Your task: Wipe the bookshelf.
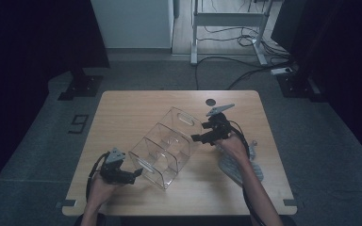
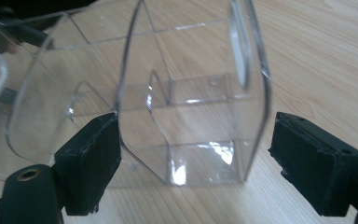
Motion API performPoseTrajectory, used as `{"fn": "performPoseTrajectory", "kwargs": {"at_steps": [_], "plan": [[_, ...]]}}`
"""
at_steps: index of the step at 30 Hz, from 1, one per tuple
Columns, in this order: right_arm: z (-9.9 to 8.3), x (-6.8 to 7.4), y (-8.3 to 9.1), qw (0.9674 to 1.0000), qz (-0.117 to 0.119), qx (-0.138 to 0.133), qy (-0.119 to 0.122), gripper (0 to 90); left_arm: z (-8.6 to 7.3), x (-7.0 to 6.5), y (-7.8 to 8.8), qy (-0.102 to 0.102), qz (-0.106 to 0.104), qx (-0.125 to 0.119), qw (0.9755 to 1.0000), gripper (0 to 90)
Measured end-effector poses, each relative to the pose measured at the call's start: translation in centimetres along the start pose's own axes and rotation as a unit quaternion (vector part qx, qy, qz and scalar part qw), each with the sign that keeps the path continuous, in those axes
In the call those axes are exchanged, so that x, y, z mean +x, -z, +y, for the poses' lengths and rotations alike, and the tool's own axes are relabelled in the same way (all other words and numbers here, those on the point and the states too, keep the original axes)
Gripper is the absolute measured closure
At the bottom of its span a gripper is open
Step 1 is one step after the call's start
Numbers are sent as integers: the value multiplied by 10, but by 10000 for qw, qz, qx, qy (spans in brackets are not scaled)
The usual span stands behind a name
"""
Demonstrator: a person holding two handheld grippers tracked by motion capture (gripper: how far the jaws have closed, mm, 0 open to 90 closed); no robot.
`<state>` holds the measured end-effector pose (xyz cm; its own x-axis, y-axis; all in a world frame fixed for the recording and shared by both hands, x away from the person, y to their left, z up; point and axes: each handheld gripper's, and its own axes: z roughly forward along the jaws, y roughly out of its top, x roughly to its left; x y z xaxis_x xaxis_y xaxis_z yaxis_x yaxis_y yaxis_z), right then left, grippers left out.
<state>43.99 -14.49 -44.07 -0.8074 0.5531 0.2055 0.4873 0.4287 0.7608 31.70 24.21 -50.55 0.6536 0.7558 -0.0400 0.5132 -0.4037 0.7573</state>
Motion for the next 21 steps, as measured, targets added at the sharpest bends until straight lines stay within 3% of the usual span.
{"fn": "performPoseTrajectory", "kwargs": {"at_steps": [3,6,13,21], "plan": [[1,0,-3,9998,45,124,142,150,0,0,-2,-5,9,22,10000,0],[-2,-3,-2,9998,142,127,105,160,0,2,-2,28,32,13,10000,0],[-8,1,5,9996,90,191,194,172,1,5,-6,134,133,-9,9998,0],[-19,10,13,9994,100,231,218,179,3,6,-11,112,161,74,9998,0]]}}
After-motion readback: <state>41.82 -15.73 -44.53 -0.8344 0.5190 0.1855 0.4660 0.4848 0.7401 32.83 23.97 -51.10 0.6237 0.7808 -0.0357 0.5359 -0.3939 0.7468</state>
